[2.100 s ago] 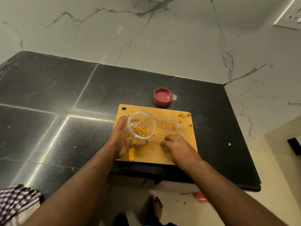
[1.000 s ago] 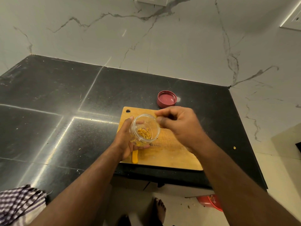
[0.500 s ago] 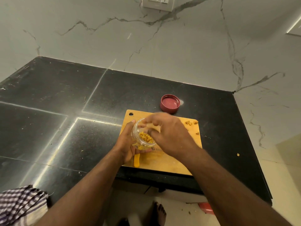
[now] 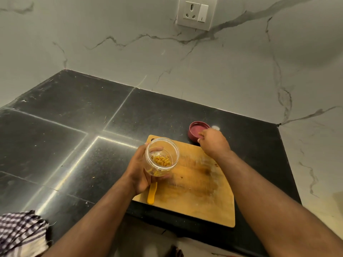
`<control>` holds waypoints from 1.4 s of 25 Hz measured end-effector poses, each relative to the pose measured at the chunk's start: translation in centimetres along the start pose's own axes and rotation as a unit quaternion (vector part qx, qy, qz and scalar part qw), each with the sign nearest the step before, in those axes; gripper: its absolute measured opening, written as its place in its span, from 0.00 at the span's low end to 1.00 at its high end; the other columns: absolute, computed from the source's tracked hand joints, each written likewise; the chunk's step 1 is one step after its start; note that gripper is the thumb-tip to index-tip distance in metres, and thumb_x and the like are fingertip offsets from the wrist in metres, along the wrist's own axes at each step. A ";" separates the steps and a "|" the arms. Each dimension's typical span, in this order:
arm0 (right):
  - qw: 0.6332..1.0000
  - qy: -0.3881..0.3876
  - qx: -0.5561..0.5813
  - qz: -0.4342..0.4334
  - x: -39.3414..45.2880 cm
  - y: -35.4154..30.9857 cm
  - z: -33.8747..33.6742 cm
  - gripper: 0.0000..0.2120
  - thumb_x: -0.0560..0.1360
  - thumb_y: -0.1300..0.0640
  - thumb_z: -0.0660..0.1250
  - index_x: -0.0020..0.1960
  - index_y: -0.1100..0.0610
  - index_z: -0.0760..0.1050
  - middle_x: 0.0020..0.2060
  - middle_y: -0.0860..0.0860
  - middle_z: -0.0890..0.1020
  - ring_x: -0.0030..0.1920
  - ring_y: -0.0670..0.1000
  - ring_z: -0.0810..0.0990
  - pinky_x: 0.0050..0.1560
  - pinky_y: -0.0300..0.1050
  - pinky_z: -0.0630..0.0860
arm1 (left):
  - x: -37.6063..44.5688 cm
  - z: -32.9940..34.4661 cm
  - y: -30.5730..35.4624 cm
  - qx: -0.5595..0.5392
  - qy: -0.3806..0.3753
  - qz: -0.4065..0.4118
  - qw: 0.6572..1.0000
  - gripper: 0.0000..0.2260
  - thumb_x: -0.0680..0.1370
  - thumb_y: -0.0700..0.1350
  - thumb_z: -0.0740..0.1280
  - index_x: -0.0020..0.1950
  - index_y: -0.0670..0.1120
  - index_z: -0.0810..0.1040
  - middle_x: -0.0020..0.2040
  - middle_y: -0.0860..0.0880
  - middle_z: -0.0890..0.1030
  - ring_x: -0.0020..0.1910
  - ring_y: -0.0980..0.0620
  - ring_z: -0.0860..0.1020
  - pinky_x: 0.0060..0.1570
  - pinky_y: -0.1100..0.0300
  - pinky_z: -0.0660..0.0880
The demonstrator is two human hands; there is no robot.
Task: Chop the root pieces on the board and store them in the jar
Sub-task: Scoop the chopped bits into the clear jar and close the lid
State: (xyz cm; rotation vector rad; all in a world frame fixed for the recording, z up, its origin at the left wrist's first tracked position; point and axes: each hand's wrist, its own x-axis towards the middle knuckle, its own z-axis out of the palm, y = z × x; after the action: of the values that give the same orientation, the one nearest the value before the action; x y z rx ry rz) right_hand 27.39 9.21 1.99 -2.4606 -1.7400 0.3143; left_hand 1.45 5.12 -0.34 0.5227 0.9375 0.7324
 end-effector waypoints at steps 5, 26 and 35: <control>1.000 0.007 0.013 0.017 2.0 -0.5 0.7 0.12 0.77 0.50 0.67 0.59 0.51 0.79 0.54 0.53 0.78 0.51 0.54 0.77 0.52 0.52 0.79 | 0.3 -0.1 0.1 -0.016 0.024 0.018 0.999 0.26 0.79 0.64 0.60 0.63 0.46 0.82 0.61 0.37 0.82 0.62 0.32 0.79 0.55 0.38 0.77; 0.690 -0.132 0.711 0.014 -9.5 -4.8 -9.1 0.18 0.77 0.43 0.63 0.63 0.51 0.77 0.55 0.55 0.83 0.54 0.58 0.81 0.41 0.45 0.78 | 0.6 5.9 3.6 -0.021 0.014 0.005 1.000 0.31 0.77 0.67 0.61 0.66 0.44 0.79 0.59 0.35 0.83 0.59 0.36 0.81 0.47 0.47 0.81; 0.934 -0.095 0.317 -0.136 -8.4 -5.3 -11.0 0.52 0.64 0.32 0.71 0.79 0.44 0.49 0.76 0.48 0.59 0.72 0.53 0.65 0.65 0.49 0.72 | 0.2 7.7 4.4 0.002 0.014 -0.004 1.000 0.29 0.79 0.67 0.61 0.65 0.44 0.80 0.56 0.36 0.84 0.57 0.35 0.82 0.44 0.47 0.81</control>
State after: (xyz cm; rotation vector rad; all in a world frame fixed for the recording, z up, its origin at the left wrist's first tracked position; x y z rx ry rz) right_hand 22.40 3.39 14.64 -1.7568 -1.6682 0.9379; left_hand 6.68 7.46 6.38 0.5139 0.9663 0.7319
